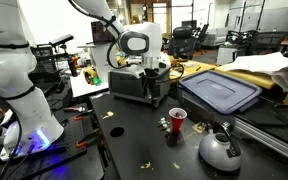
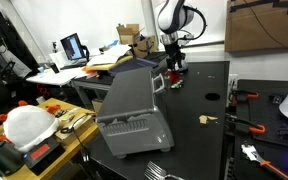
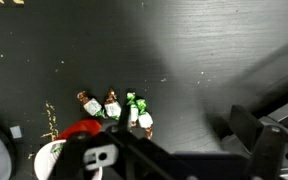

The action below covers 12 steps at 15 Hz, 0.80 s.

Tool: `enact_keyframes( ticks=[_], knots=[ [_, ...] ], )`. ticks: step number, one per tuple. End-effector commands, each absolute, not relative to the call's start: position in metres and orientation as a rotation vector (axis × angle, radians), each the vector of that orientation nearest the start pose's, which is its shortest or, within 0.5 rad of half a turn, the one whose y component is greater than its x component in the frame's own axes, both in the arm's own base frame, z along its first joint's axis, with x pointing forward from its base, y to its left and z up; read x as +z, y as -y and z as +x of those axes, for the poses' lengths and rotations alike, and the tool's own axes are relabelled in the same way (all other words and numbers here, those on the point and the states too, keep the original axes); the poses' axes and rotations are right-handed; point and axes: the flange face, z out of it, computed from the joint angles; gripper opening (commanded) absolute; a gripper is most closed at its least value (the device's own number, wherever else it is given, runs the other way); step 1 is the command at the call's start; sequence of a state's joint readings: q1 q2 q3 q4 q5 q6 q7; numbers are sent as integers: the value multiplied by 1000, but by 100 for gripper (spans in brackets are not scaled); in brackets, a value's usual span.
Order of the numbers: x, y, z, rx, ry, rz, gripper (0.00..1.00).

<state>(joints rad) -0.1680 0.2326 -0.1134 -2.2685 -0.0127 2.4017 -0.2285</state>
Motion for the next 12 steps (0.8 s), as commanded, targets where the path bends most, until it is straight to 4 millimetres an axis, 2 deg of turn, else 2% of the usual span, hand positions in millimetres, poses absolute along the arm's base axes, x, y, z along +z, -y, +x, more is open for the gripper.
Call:
enact_keyframes(
  ticks=[1,4,6,11,12],
  knots=[
    [199,197,538,135,-97,-3153,100],
    [156,220,554,119,-144,-3152,100],
    [138,221,560,133,-186,-3124,100],
    [128,178,567,172,-204,-3015,100],
    [128,171,568,180,-184,-3010,75]
  ],
)
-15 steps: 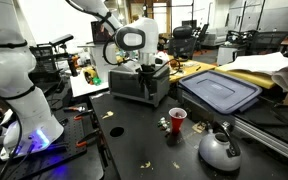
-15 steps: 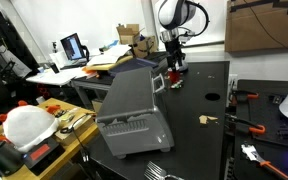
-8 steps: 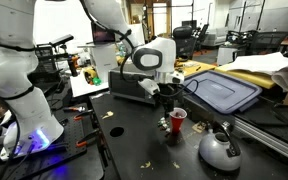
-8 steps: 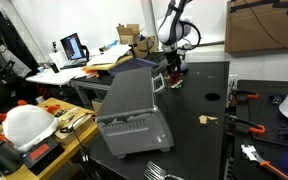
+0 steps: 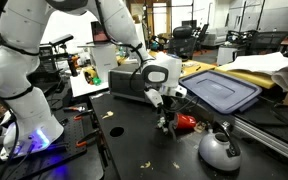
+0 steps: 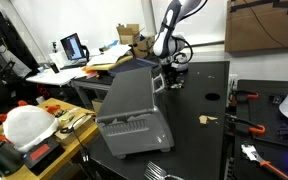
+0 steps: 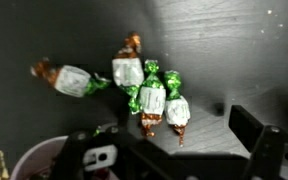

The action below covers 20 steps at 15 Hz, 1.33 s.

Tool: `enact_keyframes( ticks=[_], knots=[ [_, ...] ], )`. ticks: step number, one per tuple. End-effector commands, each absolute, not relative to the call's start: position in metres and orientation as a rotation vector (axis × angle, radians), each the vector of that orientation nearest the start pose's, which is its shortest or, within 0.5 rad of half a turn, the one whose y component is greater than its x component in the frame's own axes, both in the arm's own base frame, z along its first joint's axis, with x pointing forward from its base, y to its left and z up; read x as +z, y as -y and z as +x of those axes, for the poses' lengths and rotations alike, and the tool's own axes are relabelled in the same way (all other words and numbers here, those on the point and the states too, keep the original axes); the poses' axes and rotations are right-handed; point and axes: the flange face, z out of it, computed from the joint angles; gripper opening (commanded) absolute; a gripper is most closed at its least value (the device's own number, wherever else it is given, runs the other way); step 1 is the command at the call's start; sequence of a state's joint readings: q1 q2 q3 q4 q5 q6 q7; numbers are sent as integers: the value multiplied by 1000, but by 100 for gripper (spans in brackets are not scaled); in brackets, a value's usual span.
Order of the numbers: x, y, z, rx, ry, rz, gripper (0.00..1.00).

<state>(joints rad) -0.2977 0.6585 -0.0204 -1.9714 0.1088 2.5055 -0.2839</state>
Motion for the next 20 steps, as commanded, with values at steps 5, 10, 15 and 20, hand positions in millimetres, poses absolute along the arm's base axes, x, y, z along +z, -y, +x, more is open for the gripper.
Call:
enact_keyframes(
  ticks=[5,10,15,20],
  knots=[
    [135,162,573,192,-163,-3014,42],
    [137,159,577,216,-149,-3024,5],
    [139,153,579,242,-126,-3036,31],
    [138,151,573,302,-54,-3074,72]
  ],
)
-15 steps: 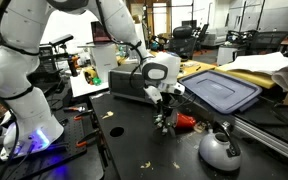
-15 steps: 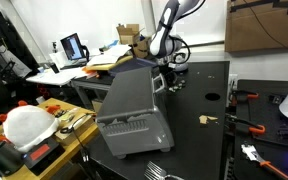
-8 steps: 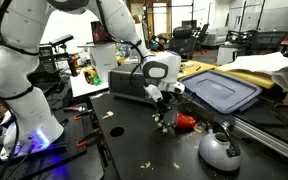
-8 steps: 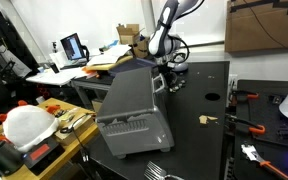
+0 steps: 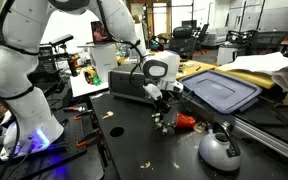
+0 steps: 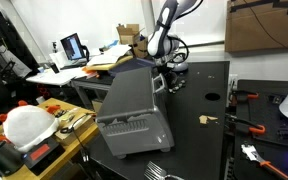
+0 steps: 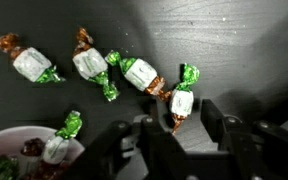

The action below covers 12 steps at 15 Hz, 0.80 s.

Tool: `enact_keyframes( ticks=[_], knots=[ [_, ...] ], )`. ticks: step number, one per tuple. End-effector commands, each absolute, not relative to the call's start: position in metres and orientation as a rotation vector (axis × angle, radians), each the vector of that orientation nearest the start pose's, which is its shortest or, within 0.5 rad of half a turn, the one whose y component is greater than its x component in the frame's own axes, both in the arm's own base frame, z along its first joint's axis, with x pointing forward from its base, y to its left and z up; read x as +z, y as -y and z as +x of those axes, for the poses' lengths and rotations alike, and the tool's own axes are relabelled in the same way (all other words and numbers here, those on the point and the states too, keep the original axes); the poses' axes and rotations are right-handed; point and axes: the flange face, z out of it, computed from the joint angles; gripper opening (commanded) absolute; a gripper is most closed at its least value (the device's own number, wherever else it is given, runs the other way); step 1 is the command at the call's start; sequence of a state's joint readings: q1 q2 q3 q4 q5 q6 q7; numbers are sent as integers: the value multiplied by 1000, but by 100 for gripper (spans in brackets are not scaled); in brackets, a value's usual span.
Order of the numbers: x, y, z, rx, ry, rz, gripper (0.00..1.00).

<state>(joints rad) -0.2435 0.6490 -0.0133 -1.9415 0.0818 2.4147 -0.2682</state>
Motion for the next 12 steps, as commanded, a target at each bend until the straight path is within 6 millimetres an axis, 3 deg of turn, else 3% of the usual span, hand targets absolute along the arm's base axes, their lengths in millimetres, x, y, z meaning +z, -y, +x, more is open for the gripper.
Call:
enact_keyframes(
  ticks=[1,4,8,12],
  knots=[
    [138,151,572,309,-22,-3083,81],
    [142,150,570,323,84,-3113,99],
    [160,143,574,300,194,-3107,100],
    [193,136,578,290,340,-3118,100]
  ],
)
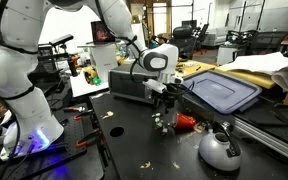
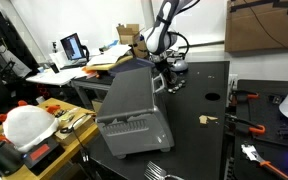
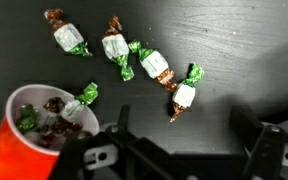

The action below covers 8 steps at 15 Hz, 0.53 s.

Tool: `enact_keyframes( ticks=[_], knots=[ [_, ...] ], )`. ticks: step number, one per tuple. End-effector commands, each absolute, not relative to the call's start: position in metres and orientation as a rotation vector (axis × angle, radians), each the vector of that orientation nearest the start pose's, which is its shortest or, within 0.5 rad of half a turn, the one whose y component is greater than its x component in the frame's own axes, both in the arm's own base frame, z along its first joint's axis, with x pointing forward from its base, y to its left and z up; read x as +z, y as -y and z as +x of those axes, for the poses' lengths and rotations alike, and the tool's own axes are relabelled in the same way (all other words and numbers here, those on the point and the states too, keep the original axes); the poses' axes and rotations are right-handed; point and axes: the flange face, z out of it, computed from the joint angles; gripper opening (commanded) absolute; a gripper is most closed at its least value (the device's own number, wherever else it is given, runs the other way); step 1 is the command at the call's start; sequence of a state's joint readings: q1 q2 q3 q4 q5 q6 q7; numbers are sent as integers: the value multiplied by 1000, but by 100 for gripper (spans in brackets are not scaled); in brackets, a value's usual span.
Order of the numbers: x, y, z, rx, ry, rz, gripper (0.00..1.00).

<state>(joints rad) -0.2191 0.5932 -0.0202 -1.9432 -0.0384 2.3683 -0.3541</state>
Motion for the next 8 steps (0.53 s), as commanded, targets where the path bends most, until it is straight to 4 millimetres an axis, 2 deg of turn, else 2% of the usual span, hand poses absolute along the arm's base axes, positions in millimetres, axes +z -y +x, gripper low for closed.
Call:
enact_keyframes(
  ticks=[1,5,8],
  knots=[
    [202,134,579,288,384,-3124,100],
    [237,134,583,279,531,-3179,100],
    [248,144,586,274,668,-3222,100]
  ],
)
